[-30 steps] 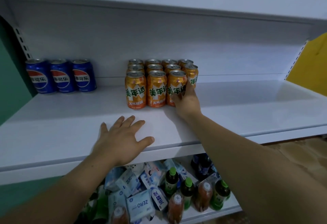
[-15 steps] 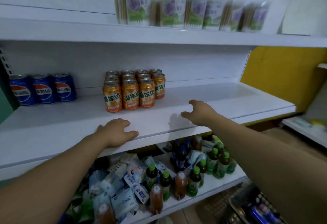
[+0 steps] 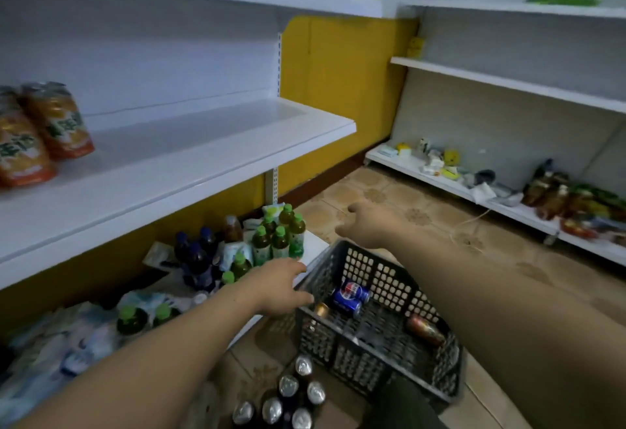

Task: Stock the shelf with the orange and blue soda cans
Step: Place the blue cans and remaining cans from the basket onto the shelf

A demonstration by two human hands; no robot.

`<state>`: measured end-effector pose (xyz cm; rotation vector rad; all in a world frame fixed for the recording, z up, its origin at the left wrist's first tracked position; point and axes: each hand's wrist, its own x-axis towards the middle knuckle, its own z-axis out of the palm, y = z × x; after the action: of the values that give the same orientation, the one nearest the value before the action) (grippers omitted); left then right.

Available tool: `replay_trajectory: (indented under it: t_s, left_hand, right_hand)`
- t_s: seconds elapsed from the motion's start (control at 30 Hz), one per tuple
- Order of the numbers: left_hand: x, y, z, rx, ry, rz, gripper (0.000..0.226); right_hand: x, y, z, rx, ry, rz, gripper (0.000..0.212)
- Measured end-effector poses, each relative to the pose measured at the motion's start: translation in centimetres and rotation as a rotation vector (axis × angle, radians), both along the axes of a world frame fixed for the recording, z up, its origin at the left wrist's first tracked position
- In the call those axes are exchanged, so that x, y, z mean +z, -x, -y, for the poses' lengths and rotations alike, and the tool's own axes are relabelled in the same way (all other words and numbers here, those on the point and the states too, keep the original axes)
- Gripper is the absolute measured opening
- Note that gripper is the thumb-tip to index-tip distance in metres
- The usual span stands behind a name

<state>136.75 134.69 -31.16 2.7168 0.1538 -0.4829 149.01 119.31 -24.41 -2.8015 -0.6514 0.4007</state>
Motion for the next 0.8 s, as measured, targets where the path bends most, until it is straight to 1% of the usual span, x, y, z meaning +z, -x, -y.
replay_trajectory:
  t_s: [0.07, 0.2, 0.27, 0.33, 0.47, 0.57, 0.7, 0.8]
  left_hand:
    - [-2.6, -2.0, 1.8, -0.039, -0.007, -0.03, 0.075]
    - [-7.6, -6.1, 3.4, -0.101, -0.051, -0.113, 0.074]
    - [-10.0, -8.1, 3.5, -0.119, -0.065, -0.135, 0.072]
    - [-12.6, -10.1, 3.0, -0.117, -0.079, -0.156, 0.072]
    - [-18.2, -13.7, 0.8, -0.058, -0.066, -0.18, 0.074]
    - [-22.7, -16.2, -1.2, 0.008, -0.028, -0.168, 0.08]
    - [-28.6, -18.6, -2.7, 0.091, 0.018, -0.118, 0.093]
    - [-32.4, -19.5, -2.8, 0.152, 0.098, -0.069, 0.099]
  right_hand:
    - [-2.7, -1.5, 2.4, -0.048, 0.025, -0.04, 0.069]
    - [-9.0, -4.9, 5.5, -0.111, 0.084, -0.155, 0.052]
    - [-12.5, -6.8, 6.3, -0.121, 0.117, -0.215, 0.054]
    - [-16.3, -8.6, 6.5, -0.148, 0.13, -0.273, 0.054]
    - [-24.5, -11.5, 5.5, -0.197, 0.116, -0.39, 0.039]
    - [-30.2, -13.4, 4.0, -0.195, 0.127, -0.476, 0.041]
    - [-36.7, -15.5, 1.7, -0.191, 0.141, -0.535, 0.053]
    - [-41.1, -17.0, -0.2, -0.198, 0.111, -0.579, 0.051]
